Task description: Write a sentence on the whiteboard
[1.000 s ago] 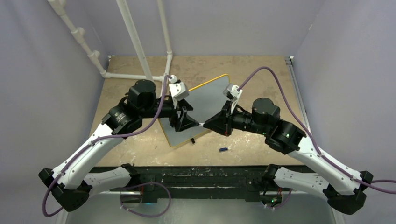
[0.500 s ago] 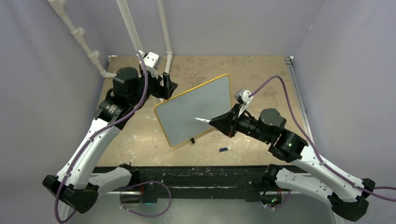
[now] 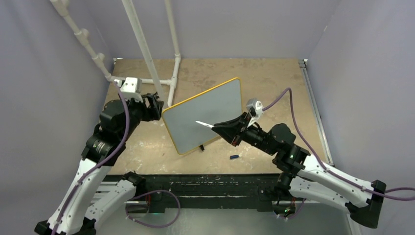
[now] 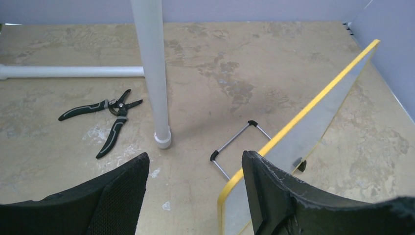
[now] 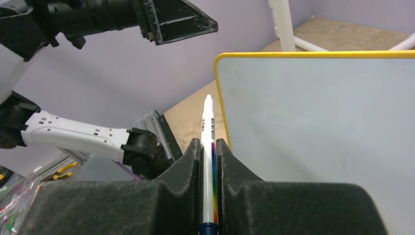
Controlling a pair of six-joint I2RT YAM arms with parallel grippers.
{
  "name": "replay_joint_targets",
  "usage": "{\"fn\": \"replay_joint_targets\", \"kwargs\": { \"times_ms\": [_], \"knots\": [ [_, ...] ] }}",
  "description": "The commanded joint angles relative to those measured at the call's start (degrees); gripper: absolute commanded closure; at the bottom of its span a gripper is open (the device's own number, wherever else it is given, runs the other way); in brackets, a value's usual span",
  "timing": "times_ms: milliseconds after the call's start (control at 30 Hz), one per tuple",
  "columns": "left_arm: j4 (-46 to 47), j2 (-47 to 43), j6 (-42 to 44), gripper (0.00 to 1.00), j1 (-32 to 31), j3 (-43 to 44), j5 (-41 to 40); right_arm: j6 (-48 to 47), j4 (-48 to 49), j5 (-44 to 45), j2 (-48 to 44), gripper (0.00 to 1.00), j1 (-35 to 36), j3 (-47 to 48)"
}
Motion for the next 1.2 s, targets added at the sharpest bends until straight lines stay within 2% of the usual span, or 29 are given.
{"fn": "replay_joint_targets", "kwargs": {
  "times_ms": [0,133,300,467,767,1167],
  "knots": [
    [-1.4,-3.3,-1.0,0.31,0.2,-1.8,4.1,-0.6,11.1,6.1,2.6,1.00,3.7,-1.6],
    [-0.1,-3.9,-0.7,0.37,0.2,-4.2,9.9,-1.4,15.5,13.2,6.2,1.00,8.5,-1.7],
    [1.9,-3.9,-0.4,0.52,0.2,-6.9,14.5,-1.7,19.0,21.9,13.1,1.00,13.3,-0.2],
    [2.6,-3.5,0.6,0.58,0.2,-9.2,14.6,-1.4,22.2,25.1,18.7,1.00,15.4,1.2],
    [4.0,-6.0,2.8,0.78,0.2,-11.8,13.5,-2.7,25.1,30.7,26.3,1.00,17.4,4.5],
    [5.0,-6.3,5.5,0.94,0.2,-14.5,13.5,-4.5,27.6,34.3,30.8,1.00,17.9,6.9]
  ]
}}
